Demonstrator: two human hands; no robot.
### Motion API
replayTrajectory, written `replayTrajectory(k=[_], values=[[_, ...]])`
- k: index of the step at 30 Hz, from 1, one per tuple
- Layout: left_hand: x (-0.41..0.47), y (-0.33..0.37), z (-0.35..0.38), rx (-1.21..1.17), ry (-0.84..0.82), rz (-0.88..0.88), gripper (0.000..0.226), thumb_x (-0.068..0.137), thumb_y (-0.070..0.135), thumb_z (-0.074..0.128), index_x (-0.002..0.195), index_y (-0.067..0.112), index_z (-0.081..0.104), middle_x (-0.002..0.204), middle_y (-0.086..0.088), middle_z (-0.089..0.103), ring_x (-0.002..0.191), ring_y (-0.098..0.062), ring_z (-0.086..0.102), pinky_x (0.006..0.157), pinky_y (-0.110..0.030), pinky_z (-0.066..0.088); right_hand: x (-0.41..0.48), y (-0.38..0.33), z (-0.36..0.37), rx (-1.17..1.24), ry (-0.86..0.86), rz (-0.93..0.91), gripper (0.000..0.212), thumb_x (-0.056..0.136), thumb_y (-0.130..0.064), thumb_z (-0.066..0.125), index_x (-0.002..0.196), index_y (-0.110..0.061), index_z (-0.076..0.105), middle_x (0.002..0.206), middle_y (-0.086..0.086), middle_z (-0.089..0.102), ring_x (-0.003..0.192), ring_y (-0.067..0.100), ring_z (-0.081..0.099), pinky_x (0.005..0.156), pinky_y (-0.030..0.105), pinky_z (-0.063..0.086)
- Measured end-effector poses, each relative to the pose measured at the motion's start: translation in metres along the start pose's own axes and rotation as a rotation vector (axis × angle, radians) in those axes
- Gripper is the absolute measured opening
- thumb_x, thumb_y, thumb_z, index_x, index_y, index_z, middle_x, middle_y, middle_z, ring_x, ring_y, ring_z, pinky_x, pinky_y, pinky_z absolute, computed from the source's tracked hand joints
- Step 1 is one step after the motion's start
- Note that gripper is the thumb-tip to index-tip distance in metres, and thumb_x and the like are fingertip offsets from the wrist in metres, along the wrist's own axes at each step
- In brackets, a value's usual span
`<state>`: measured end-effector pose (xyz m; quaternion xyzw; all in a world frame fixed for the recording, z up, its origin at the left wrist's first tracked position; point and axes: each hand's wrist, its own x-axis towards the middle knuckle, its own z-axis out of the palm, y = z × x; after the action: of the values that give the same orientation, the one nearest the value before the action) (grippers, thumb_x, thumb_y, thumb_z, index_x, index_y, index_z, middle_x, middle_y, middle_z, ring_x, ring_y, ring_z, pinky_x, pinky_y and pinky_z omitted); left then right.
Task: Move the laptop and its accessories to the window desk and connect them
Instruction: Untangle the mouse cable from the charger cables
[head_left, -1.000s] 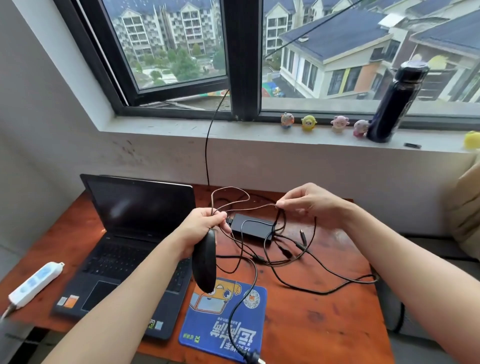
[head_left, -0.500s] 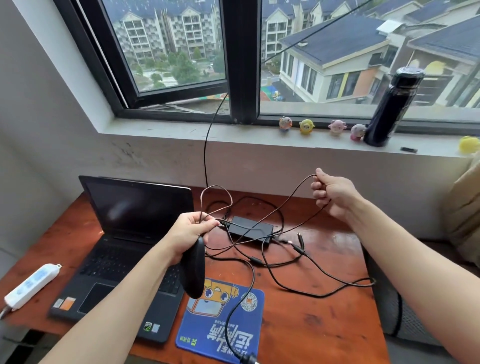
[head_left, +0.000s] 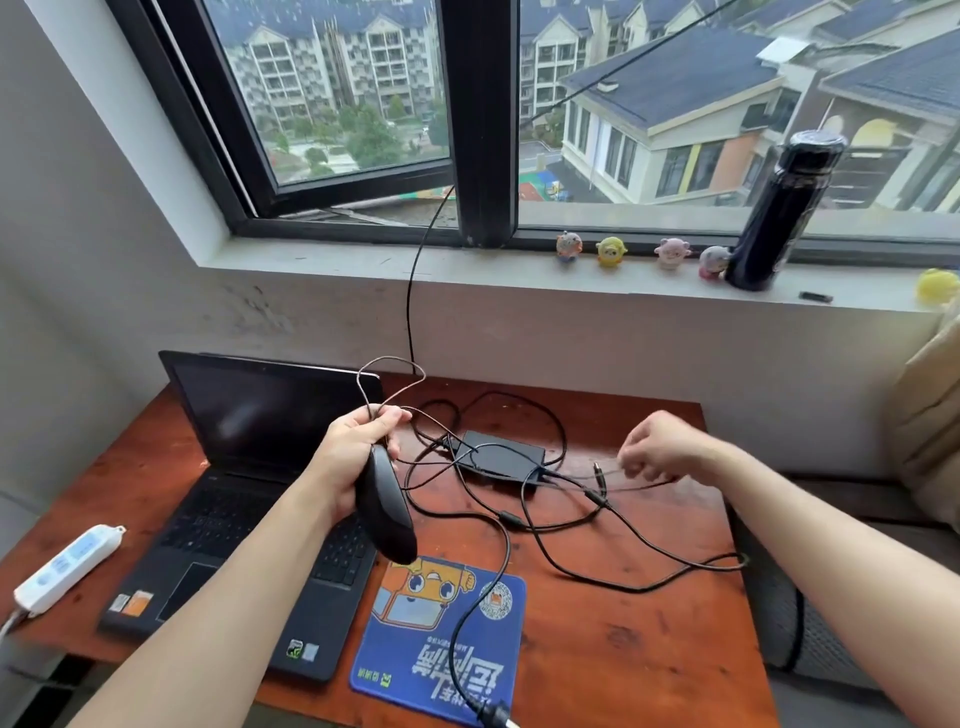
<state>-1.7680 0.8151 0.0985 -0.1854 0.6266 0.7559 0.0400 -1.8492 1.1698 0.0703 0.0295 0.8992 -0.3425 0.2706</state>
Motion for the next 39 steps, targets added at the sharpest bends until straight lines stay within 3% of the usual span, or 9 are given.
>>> replayTrajectory(k=[5, 12, 17, 20, 24, 26, 31, 36, 39], values=[[-0.008, 0.012, 0.012, 0.027, -0.115, 0.036, 0.015, 0.093, 0.017, 0.058, 0.087, 0.007, 0.067, 0.050, -0.006, 0.051, 0.033, -0.016, 0.046, 0.037, -0.020, 0.041, -0.001, -0.031, 0.041, -0.093, -0.174, -0.234, 0.050, 0.077, -0.006, 0.068, 0.126, -0.016, 0.061, 0.116, 0.007, 0.064, 0.102, 0.016, 0.062, 0.083, 0.024, 0.051], [-0.026, 0.026, 0.002, 0.025, -0.070, 0.055, 0.016, 0.090, 0.020, 0.058, 0.090, 0.006, 0.065, 0.048, -0.006, 0.048, 0.033, -0.016, 0.043, 0.038, -0.020, 0.038, -0.011, -0.096, 0.127, -0.033, -0.424, -0.539, 0.099, 0.062, -0.044, 0.088, 0.145, -0.035, 0.034, 0.152, -0.004, 0.033, 0.138, 0.011, 0.030, 0.110, 0.027, 0.027], [-0.050, 0.034, -0.033, -0.075, 0.025, 0.074, 0.017, 0.091, 0.020, 0.055, 0.092, 0.005, 0.061, 0.047, -0.003, 0.044, 0.036, -0.013, 0.040, 0.037, -0.021, 0.037, -0.020, -0.112, 0.201, -0.012, -0.382, -0.587, 0.078, 0.060, -0.048, 0.087, 0.126, -0.033, 0.050, 0.135, -0.001, 0.049, 0.118, 0.017, 0.055, 0.094, 0.028, 0.045], [-0.058, 0.038, -0.056, -0.198, 0.024, 0.073, 0.018, 0.093, 0.023, 0.050, 0.089, 0.007, 0.058, 0.044, 0.001, 0.040, 0.034, -0.010, 0.039, 0.034, -0.020, 0.037, -0.029, -0.127, 0.235, 0.052, -0.387, -0.550, 0.077, 0.056, -0.052, 0.085, 0.123, -0.035, 0.050, 0.124, -0.004, 0.054, 0.079, 0.013, 0.065, 0.064, 0.027, 0.053], [-0.056, 0.041, -0.092, -0.326, 0.046, 0.036, 0.024, 0.092, 0.032, 0.051, 0.081, 0.012, 0.057, 0.043, 0.004, 0.039, 0.034, -0.007, 0.038, 0.034, -0.018, 0.035, -0.027, -0.150, 0.275, 0.192, -0.454, -0.515, 0.025, 0.081, -0.036, 0.071, 0.095, -0.015, 0.069, 0.092, 0.000, 0.071, 0.082, 0.011, 0.063, 0.084, 0.039, 0.052], [-0.049, 0.041, -0.123, -0.354, 0.081, 0.016, 0.026, 0.092, 0.035, 0.053, 0.076, 0.014, 0.054, 0.044, 0.004, 0.039, 0.035, -0.008, 0.038, 0.035, -0.018, 0.035, -0.020, -0.163, 0.288, 0.350, -0.532, -0.418, 0.023, 0.092, -0.022, 0.058, 0.077, -0.007, 0.066, 0.069, 0.005, 0.069, 0.065, 0.012, 0.063, 0.074, 0.038, 0.054], [-0.014, 0.010, -0.209, -0.368, 0.522, -0.117, 0.036, 0.097, 0.025, 0.051, 0.063, 0.015, 0.042, 0.041, 0.003, 0.046, 0.037, -0.009, 0.048, 0.040, -0.016, 0.042, 0.013, -0.192, 0.300, 0.613, -0.452, -0.136, 0.026, 0.099, -0.022, 0.052, 0.078, -0.009, 0.060, 0.046, -0.005, 0.043, 0.036, 0.009, 0.044, 0.046, 0.020, 0.042], [0.031, -0.044, -0.270, -0.269, 0.791, -0.310, 0.027, 0.095, 0.020, 0.051, 0.069, 0.013, 0.050, 0.084, -0.010, 0.058, 0.068, -0.024, 0.054, 0.068, -0.033, 0.045, 0.043, -0.244, 0.346, 1.036, -0.313, 0.167, 0.015, 0.096, -0.008, 0.051, 0.084, -0.008, 0.059, 0.046, -0.004, 0.035, 0.038, 0.009, 0.035, 0.049, 0.023, 0.042], [0.053, -0.066, -0.291, -0.182, 0.811, -0.438, 0.026, 0.095, 0.024, 0.046, 0.100, 0.002, 0.058, 0.110, -0.015, 0.058, 0.092, -0.031, 0.058, 0.076, -0.040, 0.048, 0.057, -0.263, 0.374, 1.145, -0.191, 0.308, 0.012, 0.092, -0.005, 0.055, 0.081, -0.007, 0.061, 0.046, -0.002, 0.040, 0.040, 0.011, 0.042, 0.051, 0.026, 0.048]])
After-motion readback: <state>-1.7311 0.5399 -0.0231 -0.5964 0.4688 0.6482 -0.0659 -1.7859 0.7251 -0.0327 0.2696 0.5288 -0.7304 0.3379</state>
